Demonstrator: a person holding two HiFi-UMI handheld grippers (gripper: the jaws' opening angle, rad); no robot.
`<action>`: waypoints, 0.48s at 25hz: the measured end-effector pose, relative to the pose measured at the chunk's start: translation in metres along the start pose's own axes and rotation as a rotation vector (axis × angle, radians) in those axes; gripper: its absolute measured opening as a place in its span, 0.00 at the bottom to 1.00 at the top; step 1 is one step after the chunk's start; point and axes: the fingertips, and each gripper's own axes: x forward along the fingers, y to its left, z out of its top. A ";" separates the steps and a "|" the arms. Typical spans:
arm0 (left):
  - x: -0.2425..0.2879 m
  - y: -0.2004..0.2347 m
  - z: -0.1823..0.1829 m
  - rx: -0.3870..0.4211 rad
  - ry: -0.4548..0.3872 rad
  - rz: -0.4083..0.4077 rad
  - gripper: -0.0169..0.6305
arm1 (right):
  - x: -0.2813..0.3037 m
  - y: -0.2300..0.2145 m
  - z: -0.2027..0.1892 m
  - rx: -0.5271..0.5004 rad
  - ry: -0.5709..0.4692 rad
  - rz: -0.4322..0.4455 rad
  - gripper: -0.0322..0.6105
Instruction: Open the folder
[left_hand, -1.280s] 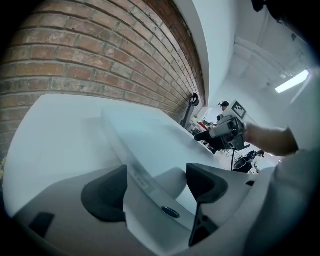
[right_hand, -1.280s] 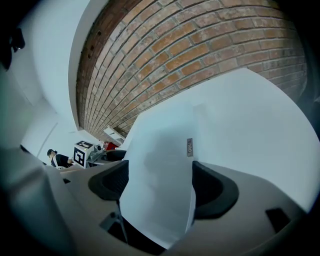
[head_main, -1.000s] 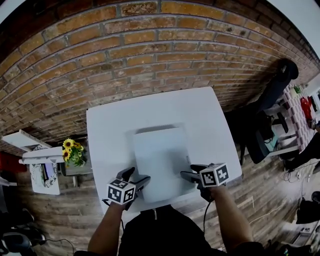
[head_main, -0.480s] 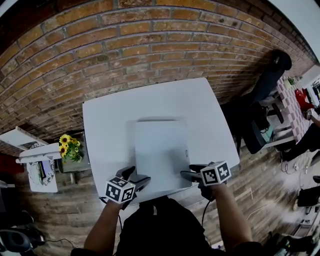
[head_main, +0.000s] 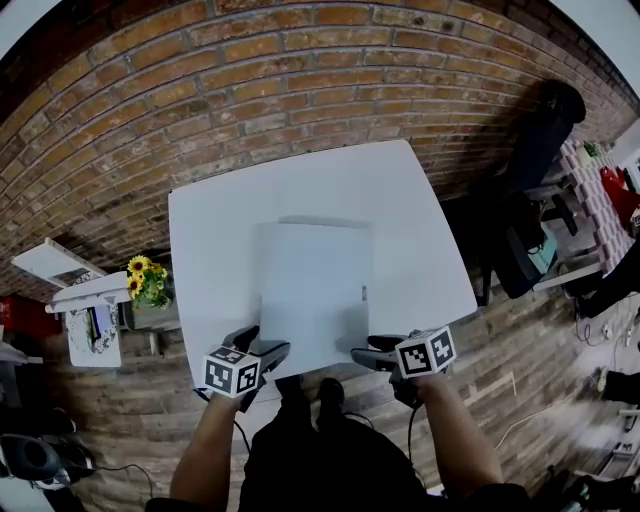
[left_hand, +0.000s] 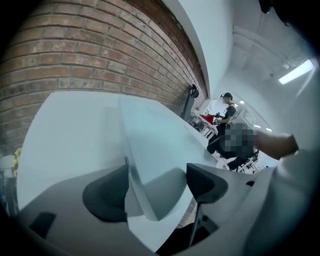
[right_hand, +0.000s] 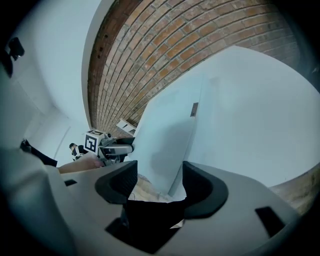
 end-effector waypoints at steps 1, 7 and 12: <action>0.000 0.000 -0.001 -0.004 -0.004 0.013 0.61 | -0.001 0.001 -0.007 0.000 0.008 0.008 0.51; -0.001 -0.001 0.000 -0.028 -0.038 0.066 0.61 | -0.005 0.008 -0.040 -0.006 0.049 0.059 0.51; -0.002 -0.007 0.000 -0.029 -0.053 0.081 0.61 | -0.007 0.011 -0.050 0.015 0.042 0.096 0.51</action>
